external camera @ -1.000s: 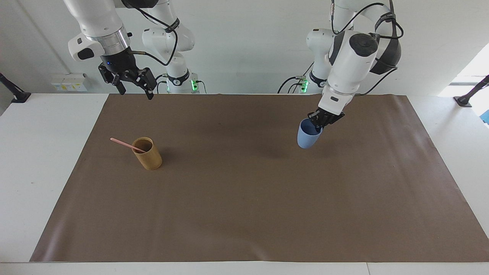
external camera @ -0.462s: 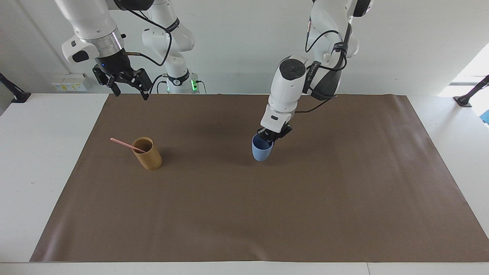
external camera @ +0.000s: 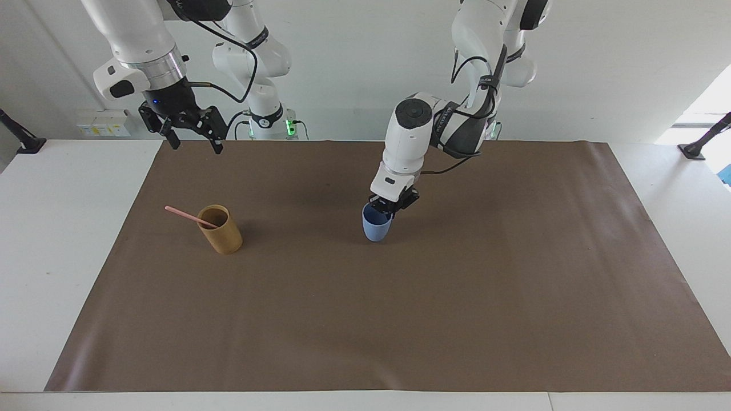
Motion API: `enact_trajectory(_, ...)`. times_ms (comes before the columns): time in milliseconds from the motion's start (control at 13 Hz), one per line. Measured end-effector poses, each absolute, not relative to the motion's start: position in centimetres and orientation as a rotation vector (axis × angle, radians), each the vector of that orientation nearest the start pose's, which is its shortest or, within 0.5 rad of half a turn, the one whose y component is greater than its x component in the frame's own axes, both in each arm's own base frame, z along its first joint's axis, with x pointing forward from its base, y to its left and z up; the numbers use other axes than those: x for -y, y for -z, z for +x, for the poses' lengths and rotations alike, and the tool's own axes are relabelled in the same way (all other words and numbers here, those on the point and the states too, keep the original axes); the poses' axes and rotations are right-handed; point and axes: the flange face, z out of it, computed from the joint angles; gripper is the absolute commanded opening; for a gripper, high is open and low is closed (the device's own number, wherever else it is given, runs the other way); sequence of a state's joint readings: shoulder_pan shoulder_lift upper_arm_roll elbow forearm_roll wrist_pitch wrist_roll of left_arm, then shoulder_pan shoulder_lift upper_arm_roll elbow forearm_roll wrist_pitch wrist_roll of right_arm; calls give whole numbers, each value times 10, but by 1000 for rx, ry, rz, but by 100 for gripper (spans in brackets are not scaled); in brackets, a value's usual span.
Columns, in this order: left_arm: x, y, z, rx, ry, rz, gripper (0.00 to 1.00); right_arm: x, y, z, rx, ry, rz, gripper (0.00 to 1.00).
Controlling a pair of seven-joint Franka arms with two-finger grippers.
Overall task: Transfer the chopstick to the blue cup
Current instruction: 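Slide the blue cup with the left gripper toward the tan tube, then open the left gripper and draw it back from the cup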
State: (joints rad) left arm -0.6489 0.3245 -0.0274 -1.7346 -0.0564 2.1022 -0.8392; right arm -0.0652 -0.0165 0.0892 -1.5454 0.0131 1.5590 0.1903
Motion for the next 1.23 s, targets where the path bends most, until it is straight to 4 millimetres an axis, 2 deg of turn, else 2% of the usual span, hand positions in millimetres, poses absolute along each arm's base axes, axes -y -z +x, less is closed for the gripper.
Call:
enact_trajectory(308, 406, -383, 502, 314, -12, -3198, 0, 0, -639, 554, -205, 95, -3118, 100)
enact_trajectory(385, 406, -381, 501, 319, -12, -3198, 9, 1, -635, 556, -197, 98, -3118, 100)
enact_trajectory(462, 407, -377, 499, 329, -19, -3193, 51, 4, -629, 558, -165, 109, -3121, 100)
enact_trajectory(538, 409, -373, 495, 342, -23, -3190, 100, 12, -623, 560, -124, 113, -3124, 100)
enact_trajectory(769, 410, -372, 494, 355, -18, -3190, 100, 43, -599, 569, -46, 88, -3112, 100)
enact_trajectory(923, 401, -382, 500, 376, -4, -3189, 100, 58, -582, 577, 21, 86, -3075, 100)
enact_trajectory(1077, 373, -406, 512, 381, -4, -3182, 100, 67, -561, 581, 108, 75, -3069, 100)
enact_trajectory(1231, 324, -437, 527, 341, -27, -3173, 100, 85, -535, 583, 214, 76, -3056, 100)
